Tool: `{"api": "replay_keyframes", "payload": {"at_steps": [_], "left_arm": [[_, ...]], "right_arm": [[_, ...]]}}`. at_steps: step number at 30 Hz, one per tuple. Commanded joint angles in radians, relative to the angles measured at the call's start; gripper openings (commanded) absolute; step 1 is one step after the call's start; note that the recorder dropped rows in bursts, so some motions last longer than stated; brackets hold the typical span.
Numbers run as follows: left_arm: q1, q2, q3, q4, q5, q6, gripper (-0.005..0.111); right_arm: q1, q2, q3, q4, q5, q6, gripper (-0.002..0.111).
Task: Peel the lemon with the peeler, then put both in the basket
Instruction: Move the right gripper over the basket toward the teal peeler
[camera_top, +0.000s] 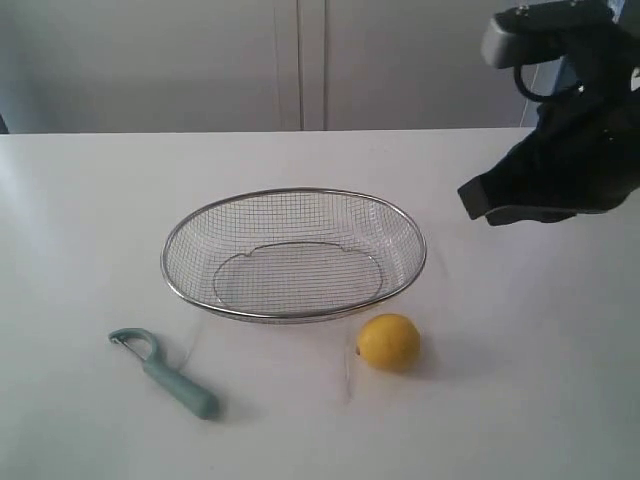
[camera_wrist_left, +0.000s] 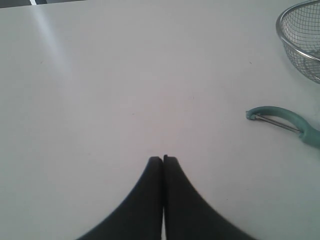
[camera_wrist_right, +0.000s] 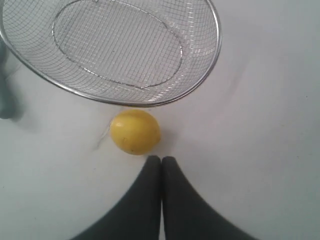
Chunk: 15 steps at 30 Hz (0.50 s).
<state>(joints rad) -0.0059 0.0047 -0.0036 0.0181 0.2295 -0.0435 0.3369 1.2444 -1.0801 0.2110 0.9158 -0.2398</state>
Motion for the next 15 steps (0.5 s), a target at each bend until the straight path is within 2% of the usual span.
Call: {"api": "replay_keyframes", "payload": {"at_steps": [1, 10, 15], "left_arm": [[-0.006, -0.005, 0.004, -0.002, 0.004, 0.004, 0.0], [-0.006, -0.005, 0.004, -0.002, 0.004, 0.004, 0.0], [-0.006, -0.005, 0.004, -0.002, 0.004, 0.004, 0.0]], "right_arm": [[0.037, 0.028, -0.03, -0.006, 0.044, -0.086, 0.0], [0.087, 0.069, -0.037, 0.013, 0.064, -0.214, 0.0], [0.111, 0.081, -0.037, 0.093, 0.042, -0.314, 0.0]]}}
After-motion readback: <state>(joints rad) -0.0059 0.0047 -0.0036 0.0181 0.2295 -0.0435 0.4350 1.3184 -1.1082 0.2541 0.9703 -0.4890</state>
